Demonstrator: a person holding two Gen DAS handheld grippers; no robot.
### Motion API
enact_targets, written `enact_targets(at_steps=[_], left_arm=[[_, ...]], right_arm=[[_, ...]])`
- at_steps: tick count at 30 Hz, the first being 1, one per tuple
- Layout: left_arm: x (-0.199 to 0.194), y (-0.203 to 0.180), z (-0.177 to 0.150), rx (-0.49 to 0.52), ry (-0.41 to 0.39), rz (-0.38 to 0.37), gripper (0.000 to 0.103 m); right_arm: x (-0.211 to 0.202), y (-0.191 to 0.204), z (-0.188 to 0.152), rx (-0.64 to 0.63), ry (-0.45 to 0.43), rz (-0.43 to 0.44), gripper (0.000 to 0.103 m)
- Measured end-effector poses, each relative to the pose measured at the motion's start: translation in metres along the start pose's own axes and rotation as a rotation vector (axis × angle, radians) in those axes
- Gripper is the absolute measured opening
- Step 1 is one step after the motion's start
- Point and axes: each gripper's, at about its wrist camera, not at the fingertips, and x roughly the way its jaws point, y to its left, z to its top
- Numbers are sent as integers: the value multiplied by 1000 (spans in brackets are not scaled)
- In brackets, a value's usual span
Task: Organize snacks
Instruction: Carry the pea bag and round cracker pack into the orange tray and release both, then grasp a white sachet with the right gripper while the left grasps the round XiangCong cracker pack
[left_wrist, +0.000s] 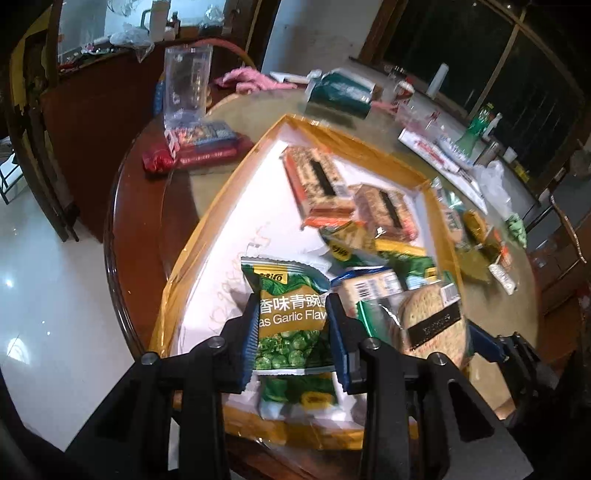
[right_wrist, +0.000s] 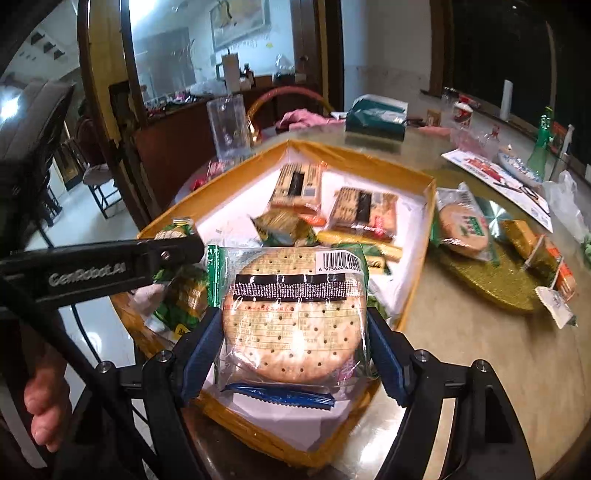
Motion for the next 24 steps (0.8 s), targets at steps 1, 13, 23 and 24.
enact_targets(at_steps=[1, 13, 23, 24], left_arm=[[2, 1, 0, 1, 9, 0, 38], [-37, -16, -10, -18, -137, -45, 80], [-31, -125, -40, 222, -76, -191, 82], [-29, -133, -41, 235, -69, -198, 82]], right_arm=[[1, 1, -1, -1, 4, 0, 78], [-38, -38, -3, 185, -176, 148, 81], [-68, -139, -62, 459, -131, 177, 81], [-76, -152, -67, 490, -143, 175, 81]])
